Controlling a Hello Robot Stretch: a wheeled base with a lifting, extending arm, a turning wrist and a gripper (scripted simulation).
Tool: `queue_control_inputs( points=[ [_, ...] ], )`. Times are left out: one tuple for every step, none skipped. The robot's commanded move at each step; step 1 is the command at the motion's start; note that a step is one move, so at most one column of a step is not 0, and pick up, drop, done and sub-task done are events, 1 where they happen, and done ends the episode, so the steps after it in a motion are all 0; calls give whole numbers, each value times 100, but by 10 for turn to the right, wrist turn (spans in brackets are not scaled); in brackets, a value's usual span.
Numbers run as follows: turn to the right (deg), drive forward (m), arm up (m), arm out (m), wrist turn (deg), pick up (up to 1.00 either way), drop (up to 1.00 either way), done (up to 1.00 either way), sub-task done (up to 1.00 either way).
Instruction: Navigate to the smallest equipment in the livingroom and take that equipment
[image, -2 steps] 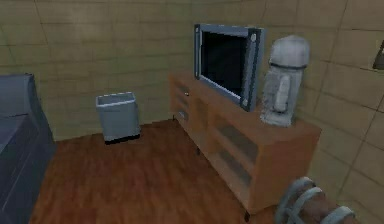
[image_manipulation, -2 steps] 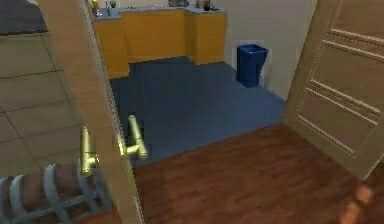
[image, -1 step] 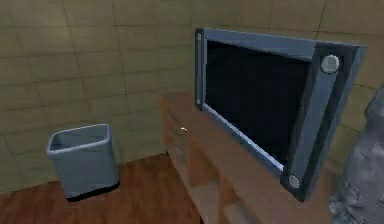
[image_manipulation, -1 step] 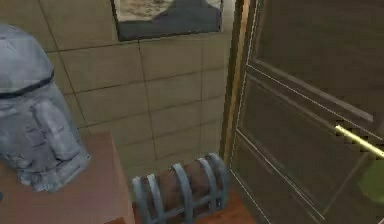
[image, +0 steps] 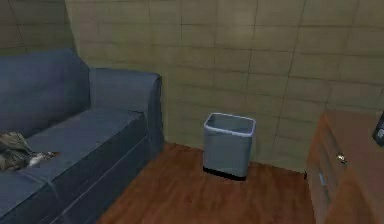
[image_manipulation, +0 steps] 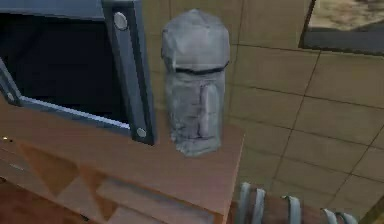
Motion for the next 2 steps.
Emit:
queue_control_inputs(
  points=[
    [-450, 0, 0, 0, 0, 0, 0, 0, 0],
    [-450, 0, 0, 0, 0, 0, 0, 0, 0]
  ],
)
